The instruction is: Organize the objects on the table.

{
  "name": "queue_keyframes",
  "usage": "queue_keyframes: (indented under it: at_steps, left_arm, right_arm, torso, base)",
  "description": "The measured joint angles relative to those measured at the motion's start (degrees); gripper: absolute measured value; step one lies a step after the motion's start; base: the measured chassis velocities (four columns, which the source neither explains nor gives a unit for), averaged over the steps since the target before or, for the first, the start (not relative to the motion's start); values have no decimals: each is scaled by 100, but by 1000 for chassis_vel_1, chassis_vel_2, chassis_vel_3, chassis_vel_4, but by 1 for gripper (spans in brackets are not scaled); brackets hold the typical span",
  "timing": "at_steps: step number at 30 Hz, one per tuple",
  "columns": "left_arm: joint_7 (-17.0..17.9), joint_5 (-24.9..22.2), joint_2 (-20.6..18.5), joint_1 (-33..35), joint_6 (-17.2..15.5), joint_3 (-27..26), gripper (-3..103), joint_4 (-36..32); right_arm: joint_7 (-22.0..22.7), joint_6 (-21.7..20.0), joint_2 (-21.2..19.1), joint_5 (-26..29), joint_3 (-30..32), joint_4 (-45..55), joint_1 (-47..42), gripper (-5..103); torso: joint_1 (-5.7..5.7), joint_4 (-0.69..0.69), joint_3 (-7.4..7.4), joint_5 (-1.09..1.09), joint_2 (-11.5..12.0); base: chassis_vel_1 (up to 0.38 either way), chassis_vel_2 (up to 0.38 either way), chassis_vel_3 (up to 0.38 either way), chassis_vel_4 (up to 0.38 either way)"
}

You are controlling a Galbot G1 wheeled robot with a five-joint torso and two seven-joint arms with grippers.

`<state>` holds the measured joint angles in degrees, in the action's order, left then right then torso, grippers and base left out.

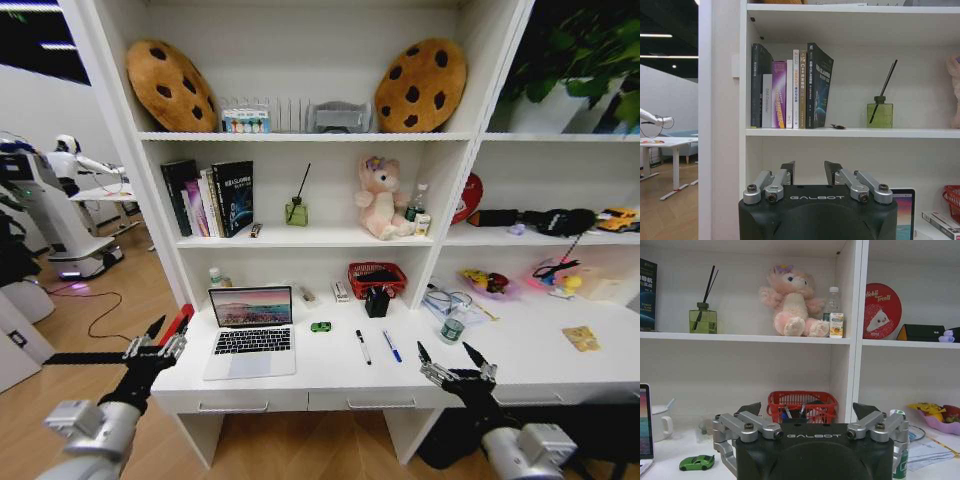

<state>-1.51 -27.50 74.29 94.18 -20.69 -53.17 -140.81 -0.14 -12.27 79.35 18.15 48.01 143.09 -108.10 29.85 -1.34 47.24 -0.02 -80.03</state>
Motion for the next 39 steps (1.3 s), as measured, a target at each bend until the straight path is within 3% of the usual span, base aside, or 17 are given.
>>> queue_keyframes:
  at_steps: [1, 2, 5, 8, 11, 18, 25, 26, 34, 39]
  left_arm:
    - [0, 0, 0, 0, 0, 0, 38, 0]
    - [36, -29, -53, -16, -122, 1, 28, -30]
    - [100, -135, -214, -79, -316, 46, 22, -45]
    - [283, -281, -660, -391, -517, 333, 6, 104]
    - [375, -389, -929, -628, -617, 578, 1, 275]
    - [458, -583, -1267, -1060, -767, 1008, 0, 693]
    - [865, -1047, -1570, -2035, -921, 1575, 0, 1361]
    - [1088, -1152, -1621, -2481, -932, 1853, 0, 1653]
    - [1446, -1228, -1661, -3643, -985, 2808, 0, 2422]
    - [1474, -1209, -1529, -4394, -1001, 3373, 0, 2998]
  right_arm:
    - [0, 0, 0, 0, 0, 0, 0, 100]
    - [0, -11, -72, 21, -41, -97, 96, 100]
    - [-2, -20, -128, 29, -79, -280, 171, 100]
    - [-19, -16, -182, 73, -94, -542, 195, 100]
    - [-23, -21, -255, 88, -114, -767, 323, 100]
    - [65, -266, -398, 210, -274, -1090, 758, 100]
    - [221, -539, -602, 355, -606, -1414, 1339, 100]
    - [270, -594, -681, 378, -711, -1527, 1526, 100]
    - [314, -646, -1110, 475, -841, -1933, 1868, 100]
    - [312, -644, -1101, 488, -840, -2132, 1955, 100]
  torso:
    - [0, 0, 0, 0, 0]
    - [0, 2, 0, 1, 0]
    - [0, 5, 0, 2, 0]
    - [-1, 1, 0, 2, 0]
    - [-1, 0, 0, 1, 0]
    - [-1, 2, 0, 1, 0]
    - [-1, 3, 1, 1, 0]
    - [-1, 1, 0, 1, 1]
    - [-1, 3, 0, 2, 1]
    - [0, 2, 1, 2, 1]
  base:
    - [0, 0, 0, 0]
    - [0, 0, 0, 0]
    - [0, 0, 0, 0]
    - [0, 0, 0, 0]
    - [0, 0, 0, 0]
    - [0, 0, 0, 0]
    - [0, 0, 0, 0]
    - [0, 0, 0, 0]
    - [0, 0, 0, 0]
    - [0, 0, 0, 0]
